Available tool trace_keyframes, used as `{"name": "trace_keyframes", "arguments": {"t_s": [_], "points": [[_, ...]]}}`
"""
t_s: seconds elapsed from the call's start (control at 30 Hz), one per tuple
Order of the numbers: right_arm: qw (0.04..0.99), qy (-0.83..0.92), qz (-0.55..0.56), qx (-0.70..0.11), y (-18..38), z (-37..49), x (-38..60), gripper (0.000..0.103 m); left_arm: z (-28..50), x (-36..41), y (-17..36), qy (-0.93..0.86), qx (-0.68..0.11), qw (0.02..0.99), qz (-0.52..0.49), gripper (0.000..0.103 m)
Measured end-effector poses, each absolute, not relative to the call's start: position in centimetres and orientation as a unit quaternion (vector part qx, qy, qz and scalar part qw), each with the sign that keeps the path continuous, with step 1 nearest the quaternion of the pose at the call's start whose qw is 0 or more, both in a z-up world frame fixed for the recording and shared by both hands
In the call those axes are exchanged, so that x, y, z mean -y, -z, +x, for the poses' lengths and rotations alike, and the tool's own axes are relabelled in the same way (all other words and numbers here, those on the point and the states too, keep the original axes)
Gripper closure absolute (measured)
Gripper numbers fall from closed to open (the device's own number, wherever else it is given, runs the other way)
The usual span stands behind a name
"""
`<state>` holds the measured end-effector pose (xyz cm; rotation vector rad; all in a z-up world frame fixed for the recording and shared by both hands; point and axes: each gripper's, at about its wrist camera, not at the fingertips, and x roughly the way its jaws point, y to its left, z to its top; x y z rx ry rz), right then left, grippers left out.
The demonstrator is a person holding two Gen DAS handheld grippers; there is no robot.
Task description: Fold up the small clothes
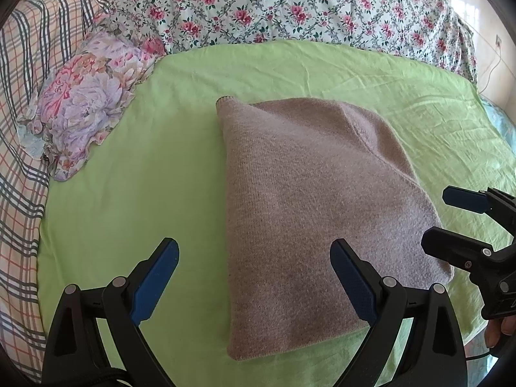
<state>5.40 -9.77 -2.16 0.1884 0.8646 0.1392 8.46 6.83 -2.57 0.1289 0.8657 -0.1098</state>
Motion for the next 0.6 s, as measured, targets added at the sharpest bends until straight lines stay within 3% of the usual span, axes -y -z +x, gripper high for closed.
{"name": "trace_keyframes", "arguments": {"t_s": [0.6], "points": [[0.902, -0.07, 0.09, -0.415, 1.94, 5.48, 9.63, 0.014, 8.65, -6.54, 2.19, 0.054, -0.416, 0.906, 0.06, 0.008]]}}
